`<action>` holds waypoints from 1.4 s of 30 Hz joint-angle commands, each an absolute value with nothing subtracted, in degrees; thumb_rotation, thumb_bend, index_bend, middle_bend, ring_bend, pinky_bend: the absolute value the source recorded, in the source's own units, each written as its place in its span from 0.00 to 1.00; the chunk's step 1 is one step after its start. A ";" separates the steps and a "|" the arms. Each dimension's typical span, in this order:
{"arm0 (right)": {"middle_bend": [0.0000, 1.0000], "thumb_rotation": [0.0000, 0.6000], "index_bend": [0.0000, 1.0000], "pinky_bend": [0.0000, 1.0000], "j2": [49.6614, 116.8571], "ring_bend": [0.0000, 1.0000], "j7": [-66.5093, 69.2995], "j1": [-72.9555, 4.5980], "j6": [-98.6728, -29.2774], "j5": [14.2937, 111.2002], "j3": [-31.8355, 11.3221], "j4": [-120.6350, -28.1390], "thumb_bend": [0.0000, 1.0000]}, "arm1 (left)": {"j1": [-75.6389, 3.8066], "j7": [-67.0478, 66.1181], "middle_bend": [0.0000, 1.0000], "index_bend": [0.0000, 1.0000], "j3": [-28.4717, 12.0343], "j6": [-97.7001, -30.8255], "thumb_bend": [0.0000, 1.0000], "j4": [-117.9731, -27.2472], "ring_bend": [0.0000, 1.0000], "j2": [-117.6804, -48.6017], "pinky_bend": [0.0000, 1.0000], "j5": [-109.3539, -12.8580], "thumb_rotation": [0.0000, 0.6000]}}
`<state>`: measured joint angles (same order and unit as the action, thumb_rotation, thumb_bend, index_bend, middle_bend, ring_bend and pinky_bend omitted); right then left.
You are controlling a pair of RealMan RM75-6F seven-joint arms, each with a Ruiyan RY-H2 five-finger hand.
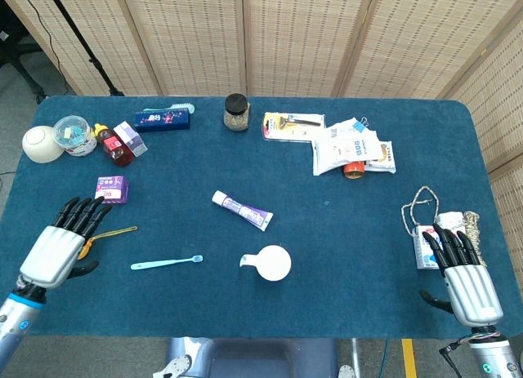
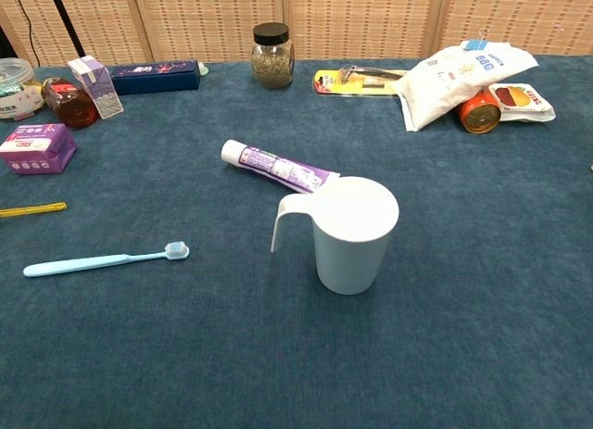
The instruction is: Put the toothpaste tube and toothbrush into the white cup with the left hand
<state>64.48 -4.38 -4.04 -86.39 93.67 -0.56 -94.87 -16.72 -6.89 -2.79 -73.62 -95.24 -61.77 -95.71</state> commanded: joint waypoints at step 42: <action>0.00 1.00 0.00 0.00 63.14 0.00 1.16 -4.91 -84.87 90.15 -2.01 -93.21 0.00 | -56.43 -34.19 0.25 0.28 -13.77 -41.55 0.32 -61.94 0.22 -106.08 0.32 -69.48 1.00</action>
